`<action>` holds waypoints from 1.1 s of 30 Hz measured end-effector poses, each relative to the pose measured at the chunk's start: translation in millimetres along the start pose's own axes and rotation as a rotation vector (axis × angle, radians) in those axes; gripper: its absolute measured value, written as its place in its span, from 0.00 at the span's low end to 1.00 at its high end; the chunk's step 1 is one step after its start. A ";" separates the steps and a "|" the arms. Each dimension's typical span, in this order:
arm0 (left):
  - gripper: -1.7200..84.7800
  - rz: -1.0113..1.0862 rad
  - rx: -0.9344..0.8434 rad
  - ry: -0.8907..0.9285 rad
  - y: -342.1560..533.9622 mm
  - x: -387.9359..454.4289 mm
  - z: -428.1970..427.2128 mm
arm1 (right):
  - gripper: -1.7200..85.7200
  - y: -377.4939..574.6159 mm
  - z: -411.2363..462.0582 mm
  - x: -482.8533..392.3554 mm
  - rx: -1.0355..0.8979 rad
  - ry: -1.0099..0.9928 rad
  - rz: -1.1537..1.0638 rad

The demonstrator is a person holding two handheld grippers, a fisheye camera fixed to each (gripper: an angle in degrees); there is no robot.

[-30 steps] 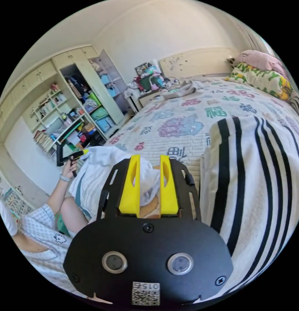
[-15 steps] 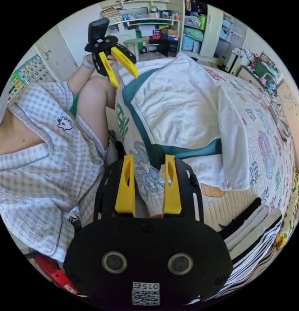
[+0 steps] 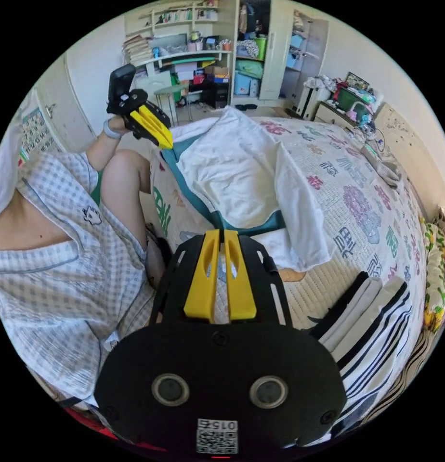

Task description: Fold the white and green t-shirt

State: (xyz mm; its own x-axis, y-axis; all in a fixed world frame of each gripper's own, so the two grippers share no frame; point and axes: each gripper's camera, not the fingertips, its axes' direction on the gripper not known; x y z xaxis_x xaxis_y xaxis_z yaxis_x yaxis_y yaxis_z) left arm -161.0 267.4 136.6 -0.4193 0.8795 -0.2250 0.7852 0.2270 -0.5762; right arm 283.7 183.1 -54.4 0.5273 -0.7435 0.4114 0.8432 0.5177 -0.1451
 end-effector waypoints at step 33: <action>0.12 -0.216 -0.175 -0.077 74.9 3.7 -13.5 | 0.09 -25.0 23.7 103.5 -0.039 -0.157 0.251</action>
State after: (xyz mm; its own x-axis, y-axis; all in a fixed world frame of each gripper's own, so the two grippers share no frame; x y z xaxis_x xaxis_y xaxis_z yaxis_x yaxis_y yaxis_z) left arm -97.6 293.3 103.2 -0.6136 0.7700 -0.1750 0.7378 0.4800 -0.4747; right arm 314.7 103.2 13.1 0.6997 -0.5179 0.4921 0.6934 0.6581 -0.2935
